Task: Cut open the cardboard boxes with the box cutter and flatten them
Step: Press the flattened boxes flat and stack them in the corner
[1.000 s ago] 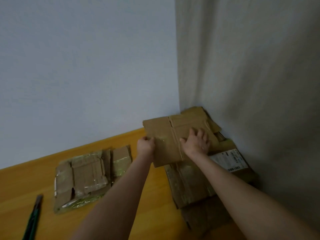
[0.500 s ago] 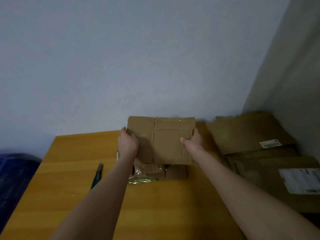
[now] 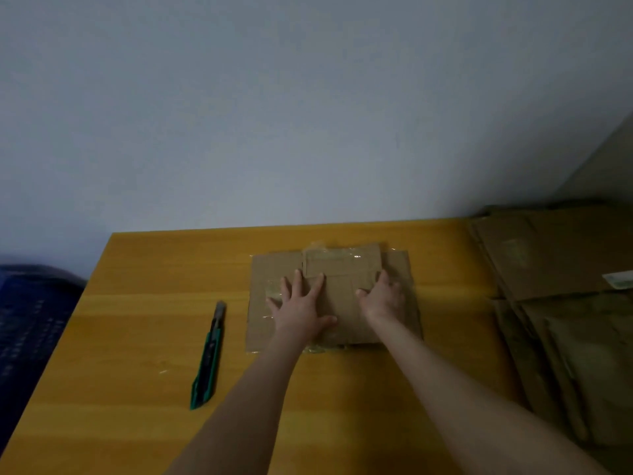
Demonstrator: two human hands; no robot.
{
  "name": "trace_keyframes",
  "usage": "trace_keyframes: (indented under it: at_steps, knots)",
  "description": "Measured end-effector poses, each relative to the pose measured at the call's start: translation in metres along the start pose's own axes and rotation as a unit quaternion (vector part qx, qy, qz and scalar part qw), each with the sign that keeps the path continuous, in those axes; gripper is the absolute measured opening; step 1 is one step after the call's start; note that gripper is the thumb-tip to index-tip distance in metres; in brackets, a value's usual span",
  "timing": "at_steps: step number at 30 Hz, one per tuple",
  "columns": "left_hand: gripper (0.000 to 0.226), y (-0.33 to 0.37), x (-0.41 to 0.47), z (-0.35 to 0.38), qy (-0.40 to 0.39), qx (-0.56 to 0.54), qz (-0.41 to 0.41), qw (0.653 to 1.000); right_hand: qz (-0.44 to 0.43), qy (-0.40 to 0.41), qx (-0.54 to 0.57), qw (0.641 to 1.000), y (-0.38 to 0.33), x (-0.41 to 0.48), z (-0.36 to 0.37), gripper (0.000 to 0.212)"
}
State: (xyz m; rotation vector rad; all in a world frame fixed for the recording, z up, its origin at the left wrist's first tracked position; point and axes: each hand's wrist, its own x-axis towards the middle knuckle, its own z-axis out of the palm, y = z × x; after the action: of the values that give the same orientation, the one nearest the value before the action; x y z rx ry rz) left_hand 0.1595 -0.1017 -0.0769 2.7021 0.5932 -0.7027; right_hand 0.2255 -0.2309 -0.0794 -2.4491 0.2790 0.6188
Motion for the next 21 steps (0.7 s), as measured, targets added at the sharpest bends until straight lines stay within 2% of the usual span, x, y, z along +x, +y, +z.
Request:
trace_keyframes:
  at_steps: [8,14,16,19,21]
  knots:
    - [0.091,0.004,0.009,-0.012,-0.03,0.005,-0.016,0.999,-0.026,-0.009,-0.056,0.998,0.005,0.003,-0.003,0.075]
    - [0.073,0.044,-0.003,-0.03,0.089,0.066,-0.047,0.993,-0.089,0.038,-0.038,0.995,0.013,-0.003,-0.056,0.065]
    - [0.067,0.074,-0.005,-0.036,0.122,0.086,-0.028,0.988,-0.101,0.06,-0.038,0.992,0.023,0.001,-0.084,0.058]
    - [0.058,0.134,-0.006,-0.037,0.154,0.021,0.044,0.987,-0.098,0.091,-0.045,0.99,0.049,0.013,-0.129,0.055]
    - [0.059,0.181,-0.003,-0.029,0.112,-0.048,0.088,0.989,-0.08,0.101,-0.035,0.991,0.074,0.022,-0.158,0.055]
